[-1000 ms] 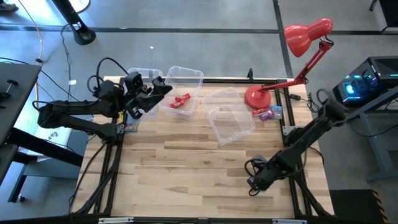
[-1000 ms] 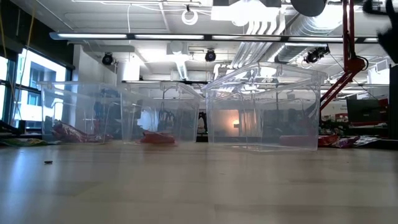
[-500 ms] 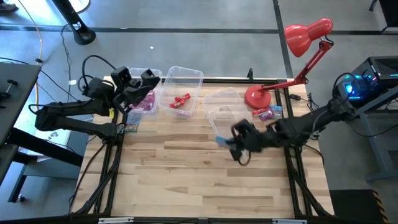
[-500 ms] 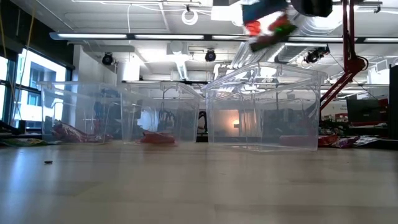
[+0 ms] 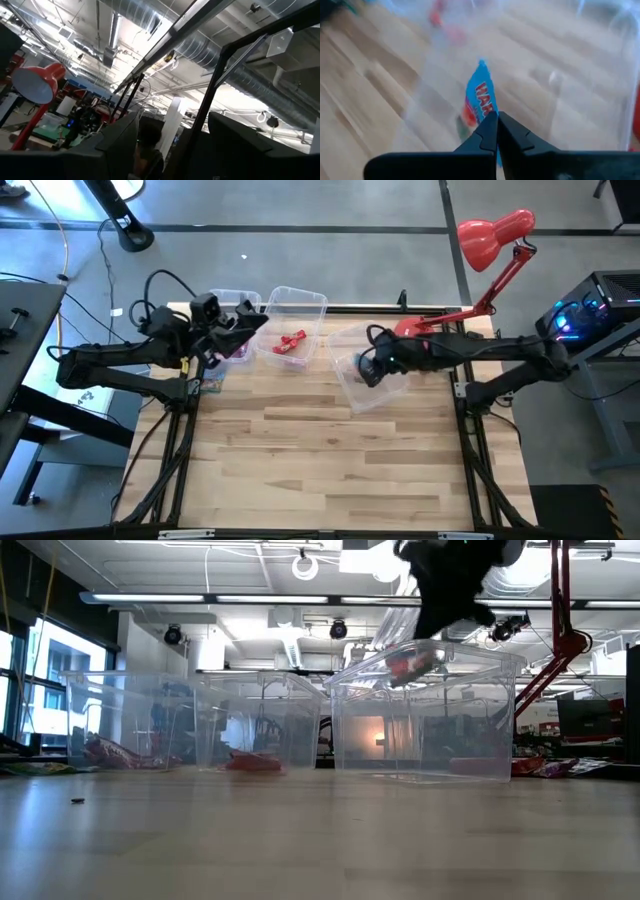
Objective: Sort candy
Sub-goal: Put the blue candy bag into the right transparent bin, then put the red candy bag into the center transparent bin
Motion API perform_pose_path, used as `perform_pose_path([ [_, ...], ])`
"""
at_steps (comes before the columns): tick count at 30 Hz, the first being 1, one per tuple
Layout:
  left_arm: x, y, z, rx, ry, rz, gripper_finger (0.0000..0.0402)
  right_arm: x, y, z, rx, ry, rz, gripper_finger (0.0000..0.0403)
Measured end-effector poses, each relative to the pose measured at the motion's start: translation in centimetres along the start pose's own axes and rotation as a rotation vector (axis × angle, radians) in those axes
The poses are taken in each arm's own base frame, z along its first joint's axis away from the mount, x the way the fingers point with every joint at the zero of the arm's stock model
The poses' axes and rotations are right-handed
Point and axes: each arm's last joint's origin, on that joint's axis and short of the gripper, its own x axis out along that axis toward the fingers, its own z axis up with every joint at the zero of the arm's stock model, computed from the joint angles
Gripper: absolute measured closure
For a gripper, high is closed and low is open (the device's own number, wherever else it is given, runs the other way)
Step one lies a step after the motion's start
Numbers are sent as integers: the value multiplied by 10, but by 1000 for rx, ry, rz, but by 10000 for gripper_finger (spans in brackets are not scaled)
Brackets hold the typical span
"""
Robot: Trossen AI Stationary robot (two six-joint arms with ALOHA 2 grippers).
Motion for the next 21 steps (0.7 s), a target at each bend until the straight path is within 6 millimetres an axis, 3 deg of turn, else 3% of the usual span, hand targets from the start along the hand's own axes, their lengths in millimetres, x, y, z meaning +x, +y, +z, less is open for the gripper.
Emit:
perform_pose_path([
  [5, 0, 0, 0, 3, -1, 0, 167, 26, -21, -20, 9, 159, -10, 399],
  [8, 0, 0, 0, 8, 0, 1, 167, 30, -25, -24, 9, 205, 13, 379],
  [17, 0, 0, 0, 18, -1, 2, 167, 18, -18, -11, -87, 168, 47, 266],
  [21, 0, 0, 0, 14, 1, 3, 167, 2, -16, 0, -137, 175, 45, 226],
])
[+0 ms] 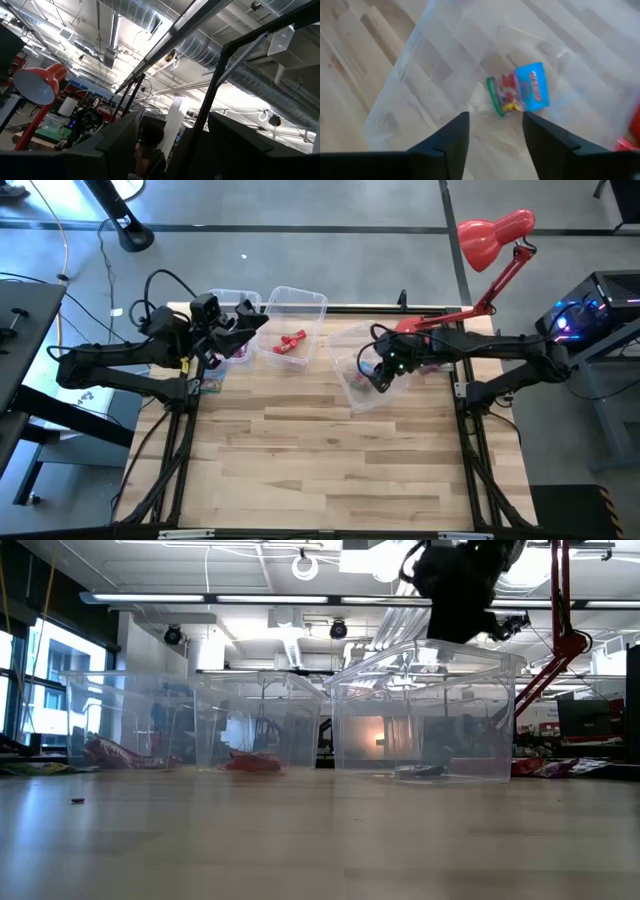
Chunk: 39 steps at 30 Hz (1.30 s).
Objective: Sort candy
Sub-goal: Put the red candy bag into the center transparent bin
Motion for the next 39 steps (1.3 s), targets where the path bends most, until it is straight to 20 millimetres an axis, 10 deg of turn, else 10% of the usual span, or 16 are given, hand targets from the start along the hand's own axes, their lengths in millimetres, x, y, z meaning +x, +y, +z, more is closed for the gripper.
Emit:
perform_pose_path([
  [11, 0, 6, -8, -42, 73, 51, 167, -53, -29, -20, 249, -16, -462, 215],
  [28, 2, 7, -9, -44, 72, 51, 167, 47, -115, -87, 903, -38, -656, 215],
  [39, 2, 6, -9, -69, 76, 40, 167, 53, -123, -66, 985, -164, -483, 215],
])
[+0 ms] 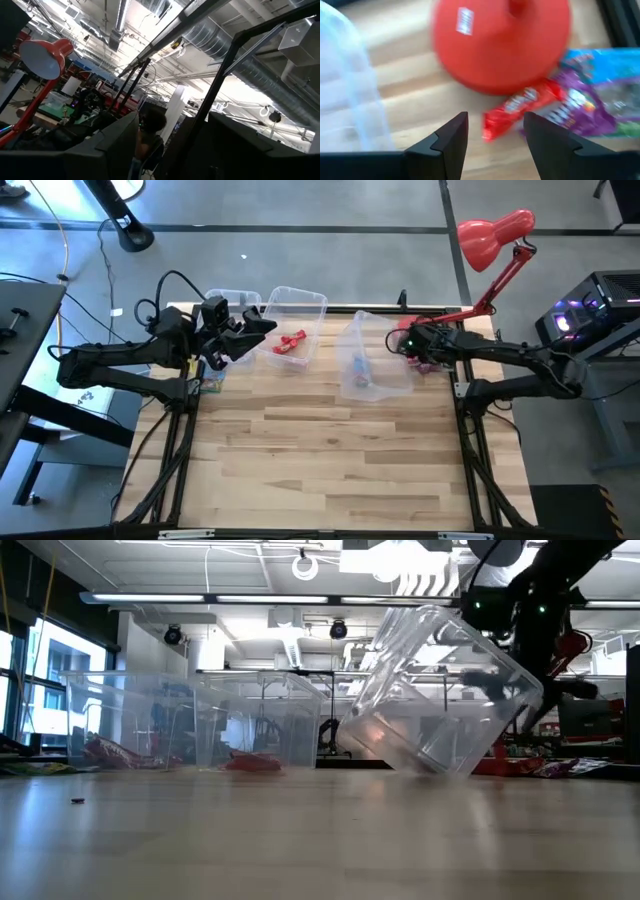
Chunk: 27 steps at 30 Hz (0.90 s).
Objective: Sort candy
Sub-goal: Put the red candy bag into the center transparent bin
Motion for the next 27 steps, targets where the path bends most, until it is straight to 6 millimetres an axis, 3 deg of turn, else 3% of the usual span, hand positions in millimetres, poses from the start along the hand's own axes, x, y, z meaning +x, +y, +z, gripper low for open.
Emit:
perform_pose_path([
  [8, 0, 0, 0, 29, -2, -2, 167, -32, 30, 19, -87, -50, 179, 215],
  [12, 0, 0, 0, 29, -1, -2, 167, -37, 28, 21, -162, -50, 135, 215],
  [18, 0, 0, 0, 35, -1, -2, 167, -15, 1, 4, -92, 15, -51, 215],
  [27, 0, 0, 0, 29, -2, -2, 167, 24, -18, -9, 107, -6, -34, 215],
])
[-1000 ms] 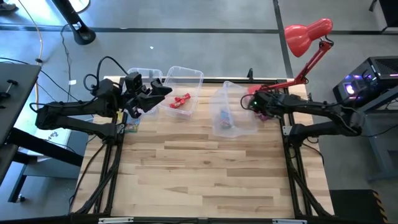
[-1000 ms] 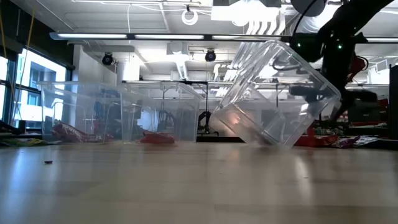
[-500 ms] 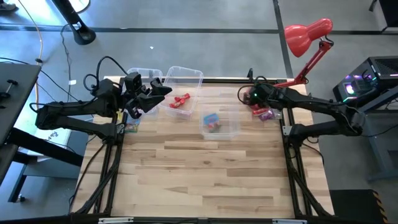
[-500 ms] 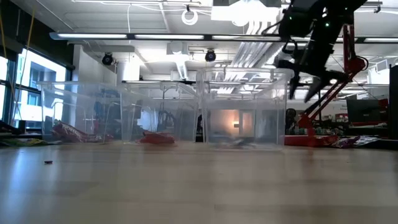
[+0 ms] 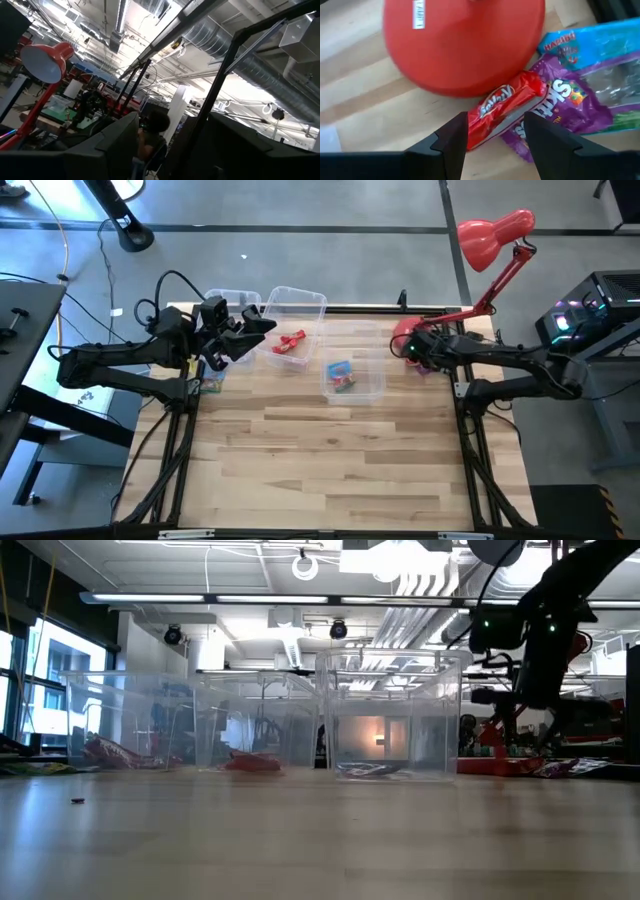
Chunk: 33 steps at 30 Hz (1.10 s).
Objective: Sort candy
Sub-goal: Put the red candy bag into the center transparent bin
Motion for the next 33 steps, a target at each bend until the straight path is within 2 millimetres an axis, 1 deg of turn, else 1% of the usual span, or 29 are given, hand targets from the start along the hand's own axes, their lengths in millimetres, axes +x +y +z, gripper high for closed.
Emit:
perform_pose_path([
  [6, 0, 0, 0, -2, 0, 1, 167, 15, -11, -5, 87, -3, -18, 215],
  [10, 0, 0, 0, -1, -1, 1, 167, 23, -14, -8, 169, -21, -3, 215],
  [13, 0, 0, 0, -2, -2, 3, 167, 26, -14, -8, 227, -37, 14, 215],
  [16, 0, 0, 0, -5, -1, 3, 167, 28, -10, -8, 224, -39, 36, 222],
  [19, 0, 0, 0, -15, -1, 4, 167, 30, -9, -9, 186, -29, 40, 256],
  [21, 0, 0, 0, -19, -1, 4, 167, 31, -8, -10, 148, -17, 41, 297],
  [24, 0, 0, 0, -19, 0, 4, 167, 28, -7, -13, 82, -3, 59, 371],
  [25, 0, 0, 0, -19, 0, 4, 167, 27, -7, -14, 51, 6, 71, 384],
  [29, 0, 0, 0, -3, 1, 5, 167, 19, -5, -19, -46, 74, 129, 386],
  [33, 0, 0, 0, 5, 1, 5, 167, 3, -3, -27, -163, 132, 246, 397],
])
